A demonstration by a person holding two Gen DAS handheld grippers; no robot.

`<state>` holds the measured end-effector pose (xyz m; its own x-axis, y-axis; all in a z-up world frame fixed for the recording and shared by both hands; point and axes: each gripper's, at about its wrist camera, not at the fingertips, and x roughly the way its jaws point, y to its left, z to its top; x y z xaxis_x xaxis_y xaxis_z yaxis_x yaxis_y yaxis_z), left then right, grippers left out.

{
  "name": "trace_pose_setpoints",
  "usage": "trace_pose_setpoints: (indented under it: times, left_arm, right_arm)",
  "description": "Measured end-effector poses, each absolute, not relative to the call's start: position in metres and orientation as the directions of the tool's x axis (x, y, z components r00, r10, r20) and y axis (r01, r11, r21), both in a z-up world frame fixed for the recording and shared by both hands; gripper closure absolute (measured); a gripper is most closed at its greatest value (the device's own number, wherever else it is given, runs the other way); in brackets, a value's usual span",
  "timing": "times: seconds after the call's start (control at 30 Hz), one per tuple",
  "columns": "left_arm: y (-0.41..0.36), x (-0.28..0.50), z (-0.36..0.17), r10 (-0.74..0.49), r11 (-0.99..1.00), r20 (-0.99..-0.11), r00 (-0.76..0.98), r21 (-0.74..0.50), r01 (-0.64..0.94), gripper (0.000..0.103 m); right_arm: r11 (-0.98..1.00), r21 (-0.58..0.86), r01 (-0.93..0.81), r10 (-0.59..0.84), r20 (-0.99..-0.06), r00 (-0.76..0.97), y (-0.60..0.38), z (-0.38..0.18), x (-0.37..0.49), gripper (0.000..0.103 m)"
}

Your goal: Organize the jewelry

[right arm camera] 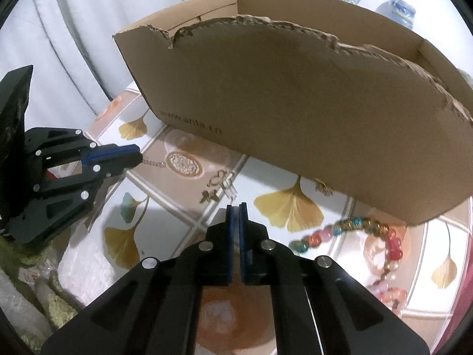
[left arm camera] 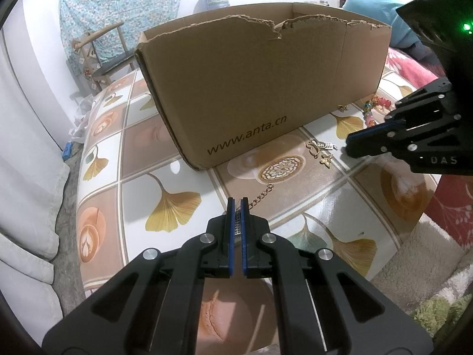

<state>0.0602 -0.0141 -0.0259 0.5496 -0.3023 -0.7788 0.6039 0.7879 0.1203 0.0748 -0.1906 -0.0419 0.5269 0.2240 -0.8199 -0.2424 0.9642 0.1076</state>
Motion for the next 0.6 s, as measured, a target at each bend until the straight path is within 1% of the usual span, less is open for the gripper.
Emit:
trace_pose_setpoints:
  times: [0.27,0.6]
  left_arm:
    - [-0.015,0.060,-0.026,-0.296,0.790,-0.779,0.553,0.125,0.600,0.100]
    - [-0.016,0.059,-0.027,-0.294,0.789,-0.778,0.555,0.130,0.600,0.100]
  right_arm:
    - [0.965,0.123,-0.233,0.236,-0.796,0.557,-0.190,-0.037,0.087,0.100]
    - [0.960,0.091,-0.264,0.226,-0.809,0.543,-0.177,-0.040,0.091,0.100]
